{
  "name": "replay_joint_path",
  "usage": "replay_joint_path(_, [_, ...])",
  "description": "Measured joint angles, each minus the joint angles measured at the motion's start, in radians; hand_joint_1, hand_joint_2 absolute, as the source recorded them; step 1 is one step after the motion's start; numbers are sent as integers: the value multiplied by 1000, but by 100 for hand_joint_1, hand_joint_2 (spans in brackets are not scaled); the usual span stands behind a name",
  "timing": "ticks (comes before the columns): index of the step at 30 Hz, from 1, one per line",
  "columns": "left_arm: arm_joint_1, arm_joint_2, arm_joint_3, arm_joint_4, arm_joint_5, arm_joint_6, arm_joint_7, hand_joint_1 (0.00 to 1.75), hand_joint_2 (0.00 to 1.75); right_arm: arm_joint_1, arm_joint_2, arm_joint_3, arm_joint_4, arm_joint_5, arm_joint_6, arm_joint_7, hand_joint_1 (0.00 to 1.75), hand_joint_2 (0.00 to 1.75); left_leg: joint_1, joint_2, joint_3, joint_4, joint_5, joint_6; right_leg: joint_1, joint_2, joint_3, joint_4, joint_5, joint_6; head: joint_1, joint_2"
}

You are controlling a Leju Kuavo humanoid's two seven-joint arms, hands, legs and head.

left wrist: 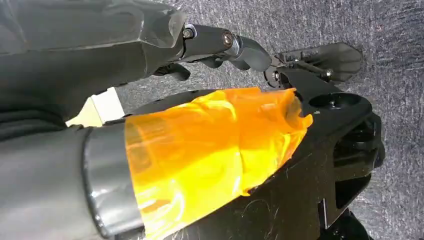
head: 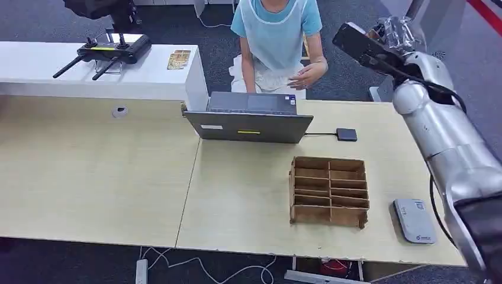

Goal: Pass the card to the sensor for recognition and then transmit it.

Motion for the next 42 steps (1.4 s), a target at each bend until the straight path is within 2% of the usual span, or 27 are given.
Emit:
replay_joint_path(11, [0,-2,-11,0,-25,-10,1,0,0,-30,77,98,60,214,-83,6,175,175,0,0,0,0,0,0,0,-1,0,0,0,0,0,0])
replay_joint_path(23, [-1,-3,-25,0,-28,-11,3,0,0,-33,101,137,132,275,-107,5,175,175,0,-1,0,0,0,0,0,-1,0,0,0,0,0,0])
replay_joint_path(24, [-1,-3,-25,0,-28,-11,4,0,0,-33,101,139,136,276,-110,5,166,175,0,-1,0,0,0,0,0,-1,0,0,0,0,0,0])
replay_joint_path(25, [-1,-3,-25,0,-28,-11,4,0,0,-33,101,140,139,276,-112,5,166,175,0,-1,0,0,0,0,0,-1,0,0,0,0,0,0])
replay_joint_path(26, [-1,-3,-25,0,-28,-11,4,0,0,-33,101,141,144,277,-114,6,154,175,0,-1,0,0,0,0,0,-1,0,0,0,0,0,0])
replay_joint_path(27, [-1,-3,-25,0,-29,-11,4,0,0,-33,101,141,147,278,-116,7,106,175,0,-1,0,0,0,0,0,-1,-1,0,0,0,0,0])
replay_joint_path(28, [-1,-3,-25,0,-29,-11,4,0,0,-33,101,142,151,280,-118,7,70,175,0,-1,0,0,0,0,0,-1,-1,0,0,0,0,0])
replay_joint_path(29, [-1,-3,-25,0,-32,-11,4,0,0,-33,101,142,155,287,-121,7,2,175,0,-1,0,0,0,0,0,-1,-1,0,0,0,0,0])
replay_joint_path(36, [-1,-3,-26,0,-37,-11,10,0,0,-32,96,143,176,293,-144,8,0,175,0,0,0,0,0,0,0,0,-1,0,0,0,0,0])
replay_joint_path(42, [0,-3,-26,0,-37,-8,10,0,0,-22,79,97,169,256,-212,-13,0,175,0,0,0,0,0,0,0,0,-1,0,0,0,0,0])
